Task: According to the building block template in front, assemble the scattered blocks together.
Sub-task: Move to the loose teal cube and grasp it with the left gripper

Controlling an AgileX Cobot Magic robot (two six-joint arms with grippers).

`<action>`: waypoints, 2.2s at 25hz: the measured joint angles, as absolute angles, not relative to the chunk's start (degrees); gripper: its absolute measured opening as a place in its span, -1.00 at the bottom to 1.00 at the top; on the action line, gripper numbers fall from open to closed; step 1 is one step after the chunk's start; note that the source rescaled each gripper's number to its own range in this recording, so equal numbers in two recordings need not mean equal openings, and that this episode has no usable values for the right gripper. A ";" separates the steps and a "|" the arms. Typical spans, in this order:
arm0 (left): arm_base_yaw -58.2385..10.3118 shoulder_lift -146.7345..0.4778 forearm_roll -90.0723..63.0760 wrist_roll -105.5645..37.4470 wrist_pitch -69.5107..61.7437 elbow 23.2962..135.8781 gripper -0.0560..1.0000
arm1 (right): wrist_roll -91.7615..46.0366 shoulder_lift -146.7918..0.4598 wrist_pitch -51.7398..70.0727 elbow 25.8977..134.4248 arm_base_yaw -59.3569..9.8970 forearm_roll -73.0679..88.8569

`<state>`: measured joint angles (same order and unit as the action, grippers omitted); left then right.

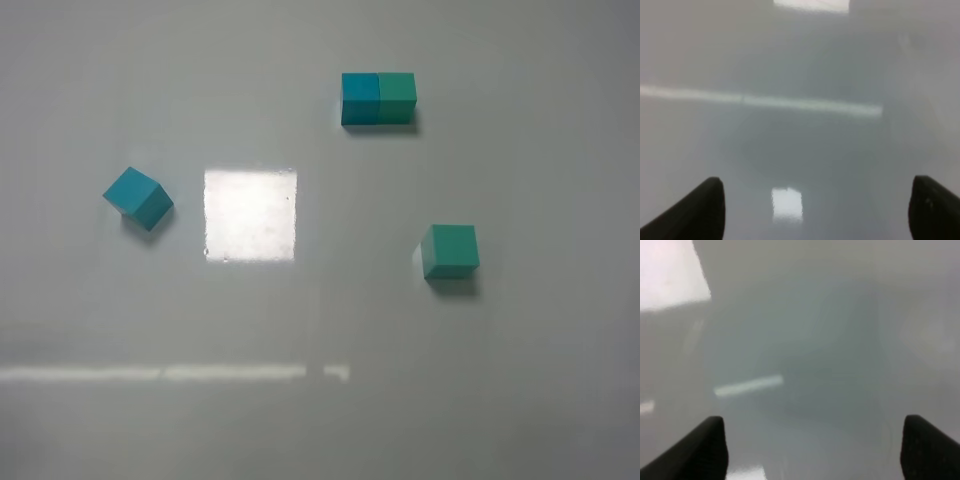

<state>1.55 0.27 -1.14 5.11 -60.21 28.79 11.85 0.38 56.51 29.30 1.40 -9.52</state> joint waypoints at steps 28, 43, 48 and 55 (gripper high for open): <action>1.55 -20.16 -2.34 -2.05 -69.97 49.01 0.98 | 11.89 0.38 56.51 29.30 1.40 -9.52; -4.77 -60.88 -18.71 -19.76 -70.12 89.25 1.00 | 11.89 0.38 56.51 29.30 1.40 -9.52; -24.21 -72.16 -6.81 -15.51 -70.12 96.69 1.00 | 11.83 0.38 56.51 29.30 1.40 -9.52; -44.36 -87.47 8.04 -17.63 -70.12 105.46 1.00 | 11.89 0.38 56.51 29.30 1.40 -9.52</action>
